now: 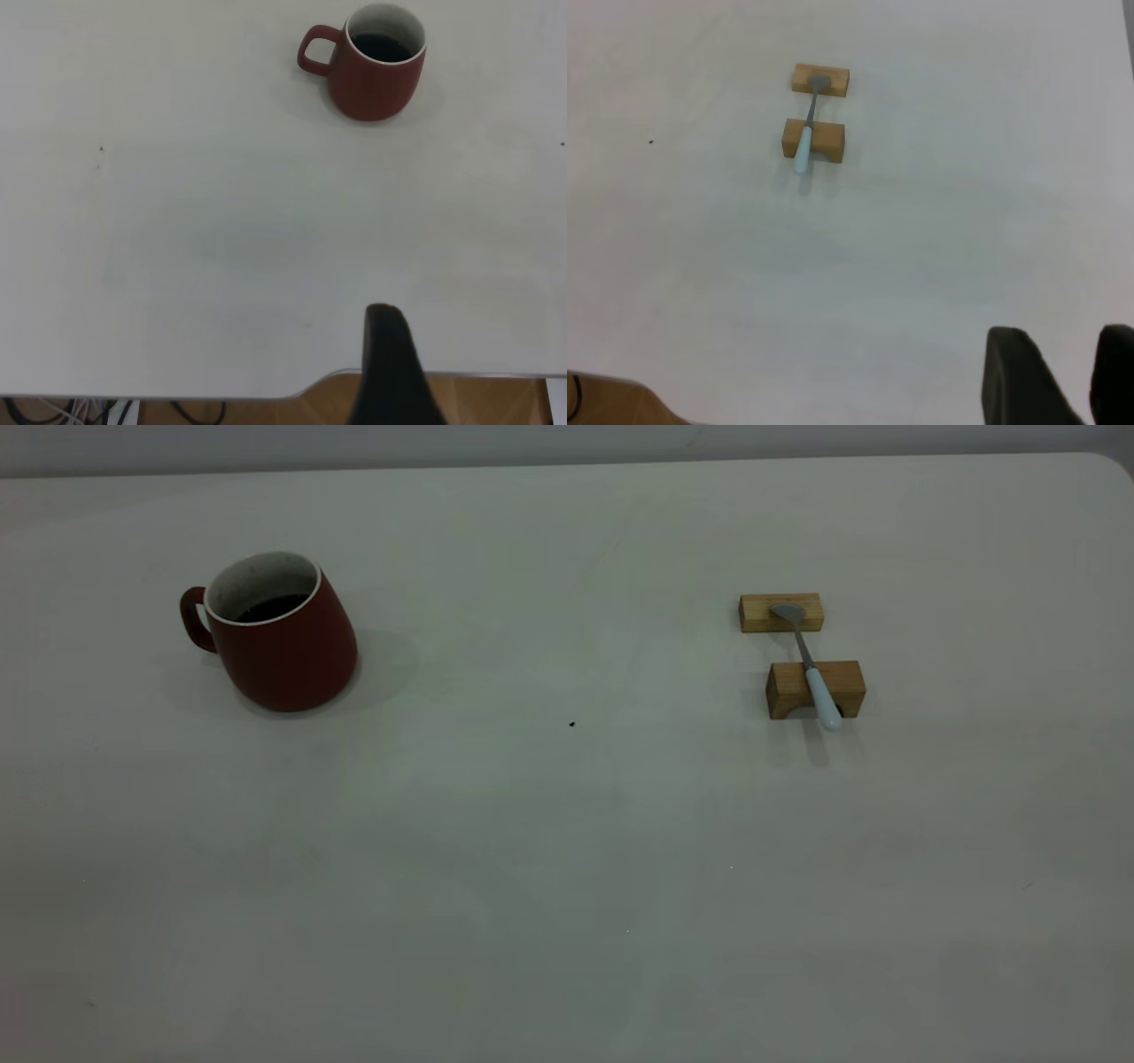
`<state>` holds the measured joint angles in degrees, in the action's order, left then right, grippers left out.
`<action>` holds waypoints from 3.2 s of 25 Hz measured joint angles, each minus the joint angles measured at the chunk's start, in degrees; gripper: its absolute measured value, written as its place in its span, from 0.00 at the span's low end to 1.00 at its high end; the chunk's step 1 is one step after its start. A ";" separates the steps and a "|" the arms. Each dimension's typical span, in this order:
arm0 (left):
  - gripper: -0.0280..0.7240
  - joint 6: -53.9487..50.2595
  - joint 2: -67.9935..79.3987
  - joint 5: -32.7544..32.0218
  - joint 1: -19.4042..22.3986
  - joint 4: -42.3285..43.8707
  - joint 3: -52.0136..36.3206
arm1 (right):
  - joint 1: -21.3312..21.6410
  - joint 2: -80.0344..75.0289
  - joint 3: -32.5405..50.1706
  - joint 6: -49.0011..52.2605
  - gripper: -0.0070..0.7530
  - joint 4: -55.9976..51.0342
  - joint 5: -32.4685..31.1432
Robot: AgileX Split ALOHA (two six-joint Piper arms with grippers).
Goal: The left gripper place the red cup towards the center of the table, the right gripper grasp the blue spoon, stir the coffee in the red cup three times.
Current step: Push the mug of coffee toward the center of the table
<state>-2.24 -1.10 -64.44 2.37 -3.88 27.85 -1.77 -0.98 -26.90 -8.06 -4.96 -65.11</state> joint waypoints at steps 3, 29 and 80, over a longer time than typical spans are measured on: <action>0.77 0.00 0.00 0.00 0.00 -0.11 0.00 | 0.00 0.00 0.00 0.00 0.32 0.00 0.00; 0.77 1.82 80.24 27.06 1.64 12.85 24.04 | 0.00 0.00 0.00 0.00 0.32 0.00 0.00; 0.77 88.77 139.51 39.75 -11.23 -14.56 61.26 | 0.00 0.00 0.00 0.00 0.32 -0.01 0.00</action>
<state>86.53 138.40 -24.69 -8.86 -18.44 89.11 -1.77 -0.98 -26.90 -8.06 -4.97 -65.11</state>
